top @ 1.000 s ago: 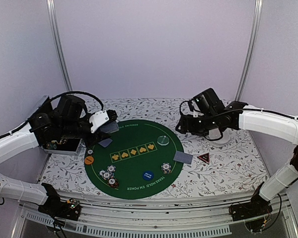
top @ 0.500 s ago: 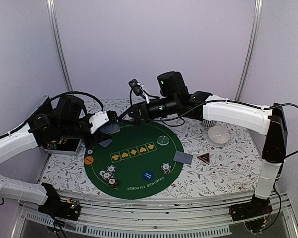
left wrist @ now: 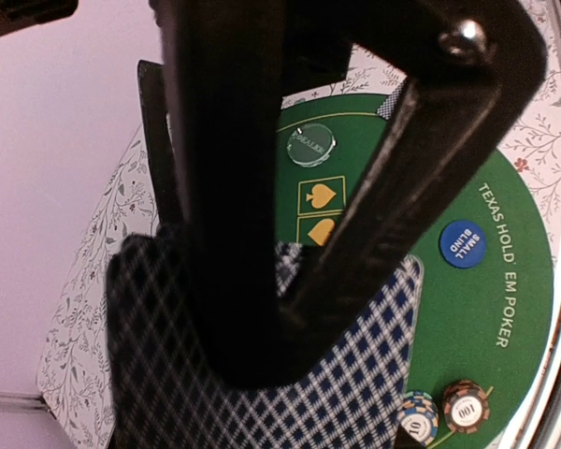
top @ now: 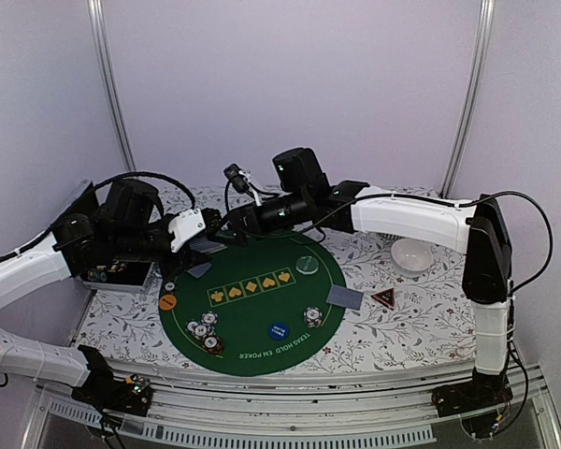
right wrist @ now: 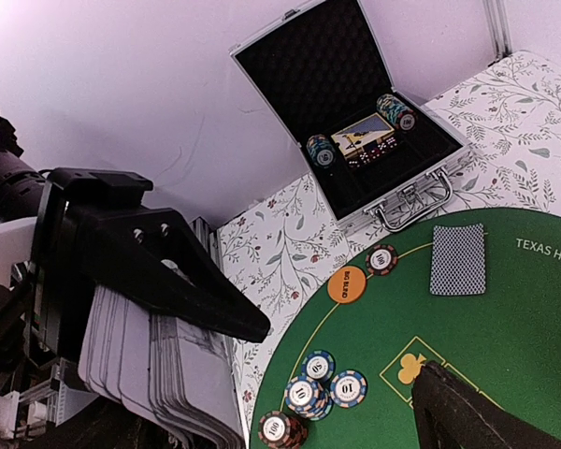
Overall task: Distribute texas hold em gaming equipment
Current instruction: Pick up the poker card from the face-down deck piles.
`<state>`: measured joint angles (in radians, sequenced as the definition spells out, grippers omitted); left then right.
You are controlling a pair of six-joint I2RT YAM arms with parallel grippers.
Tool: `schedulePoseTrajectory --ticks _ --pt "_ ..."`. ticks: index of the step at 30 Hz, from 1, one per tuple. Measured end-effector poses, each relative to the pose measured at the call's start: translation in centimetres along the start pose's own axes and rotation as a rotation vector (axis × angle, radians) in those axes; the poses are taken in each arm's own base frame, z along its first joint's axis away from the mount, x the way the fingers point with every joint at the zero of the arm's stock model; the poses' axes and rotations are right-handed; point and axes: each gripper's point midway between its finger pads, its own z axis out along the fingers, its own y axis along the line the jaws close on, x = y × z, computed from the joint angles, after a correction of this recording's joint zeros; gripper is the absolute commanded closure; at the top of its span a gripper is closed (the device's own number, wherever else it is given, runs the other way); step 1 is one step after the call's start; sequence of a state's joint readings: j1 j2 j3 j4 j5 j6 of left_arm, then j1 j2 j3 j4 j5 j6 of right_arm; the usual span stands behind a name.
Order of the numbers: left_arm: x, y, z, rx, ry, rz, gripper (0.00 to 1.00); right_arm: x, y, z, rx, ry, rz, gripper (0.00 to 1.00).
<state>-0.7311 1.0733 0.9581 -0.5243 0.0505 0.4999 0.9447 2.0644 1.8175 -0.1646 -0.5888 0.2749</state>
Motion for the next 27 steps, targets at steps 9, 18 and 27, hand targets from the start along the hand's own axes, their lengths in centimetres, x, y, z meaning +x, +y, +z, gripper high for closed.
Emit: schedulePoseTrajectory --ticks 9,18,27 --pt "0.4 0.0 0.0 -0.005 0.021 0.000 0.60 0.1 -0.8 0.2 0.061 0.001 -0.003 0.19" --pt "0.1 0.2 0.0 -0.014 0.009 0.001 0.60 -0.4 -0.6 -1.3 0.127 0.001 -0.033 0.25" --pt "0.2 0.4 0.0 -0.021 0.010 0.001 0.60 -0.3 -0.1 -1.5 0.111 0.014 -0.044 0.58"
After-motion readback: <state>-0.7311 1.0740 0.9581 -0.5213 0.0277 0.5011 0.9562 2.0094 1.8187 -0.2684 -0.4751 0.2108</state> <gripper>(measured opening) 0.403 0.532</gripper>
